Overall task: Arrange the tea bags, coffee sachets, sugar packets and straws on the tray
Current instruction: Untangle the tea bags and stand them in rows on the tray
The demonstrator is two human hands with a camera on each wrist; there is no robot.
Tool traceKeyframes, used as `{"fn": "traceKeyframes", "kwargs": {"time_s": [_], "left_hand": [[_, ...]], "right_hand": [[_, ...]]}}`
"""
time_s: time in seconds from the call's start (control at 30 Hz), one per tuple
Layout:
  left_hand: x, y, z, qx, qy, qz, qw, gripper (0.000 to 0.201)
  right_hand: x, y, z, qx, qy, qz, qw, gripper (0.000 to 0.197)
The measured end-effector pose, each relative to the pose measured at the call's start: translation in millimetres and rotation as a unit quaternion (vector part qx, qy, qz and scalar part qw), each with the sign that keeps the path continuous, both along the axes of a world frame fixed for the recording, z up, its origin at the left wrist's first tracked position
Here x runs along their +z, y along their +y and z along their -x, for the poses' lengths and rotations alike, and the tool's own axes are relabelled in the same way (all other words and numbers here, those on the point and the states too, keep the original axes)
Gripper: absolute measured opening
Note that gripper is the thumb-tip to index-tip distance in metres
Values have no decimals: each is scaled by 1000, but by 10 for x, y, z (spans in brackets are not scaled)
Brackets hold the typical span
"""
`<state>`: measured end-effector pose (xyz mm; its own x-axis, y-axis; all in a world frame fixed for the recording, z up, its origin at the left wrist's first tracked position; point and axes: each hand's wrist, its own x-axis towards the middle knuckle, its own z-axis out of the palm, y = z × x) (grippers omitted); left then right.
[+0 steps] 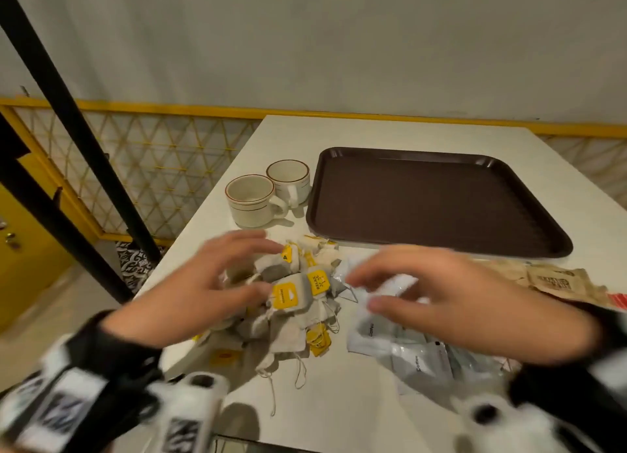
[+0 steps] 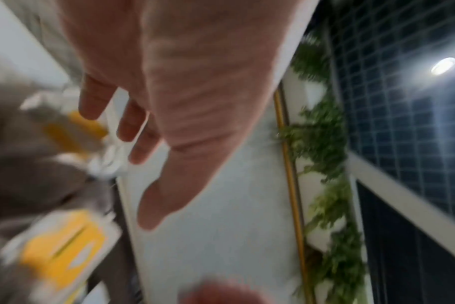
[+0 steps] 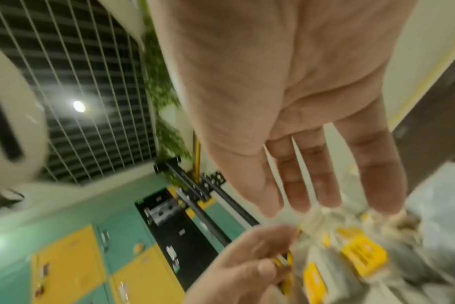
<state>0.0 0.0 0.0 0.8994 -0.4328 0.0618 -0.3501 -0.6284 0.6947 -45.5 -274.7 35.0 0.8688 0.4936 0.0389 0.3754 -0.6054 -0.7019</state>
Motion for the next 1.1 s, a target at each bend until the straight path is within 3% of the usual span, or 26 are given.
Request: {"fn": "traceKeyframes", "kwargs": {"time_s": [0.07,0.13,0.23,0.37,0.6,0.77,0.93,1.03,1.1], "left_hand": [[-182,-217,-165,-38,0,-132,991,59],[-256,-258,-264,-33,2,-172,985,72],[-228,-252,-320,-32,-11,-115,993,45],[-210,-189,-373,30,-58,-96,993,20],[-236,-155,-418,82,-80,5,993,24],[-178,-103,-426,120,-117,60,984,24],[59,-164,-465,154,-180,169,957,26],[188,-310,-532,159,-182,279,929,23],[225,-536,-561,133,-132,376,908,24]], "right_hand": [[-143,336,-301,12,-47,94,994,46],[-337,543,-527,33,-55,155,986,66],[-514,650,-695,46,-47,206,976,82],[-622,791,-783,38,-43,267,962,78],[-625,810,-859,26,-48,247,967,51],[-550,693,-918,-7,-66,162,985,21],[-294,488,-934,-116,-33,-51,991,15],[-221,354,-910,-186,21,-221,957,15],[-198,237,-896,-210,67,-354,909,18]]}}
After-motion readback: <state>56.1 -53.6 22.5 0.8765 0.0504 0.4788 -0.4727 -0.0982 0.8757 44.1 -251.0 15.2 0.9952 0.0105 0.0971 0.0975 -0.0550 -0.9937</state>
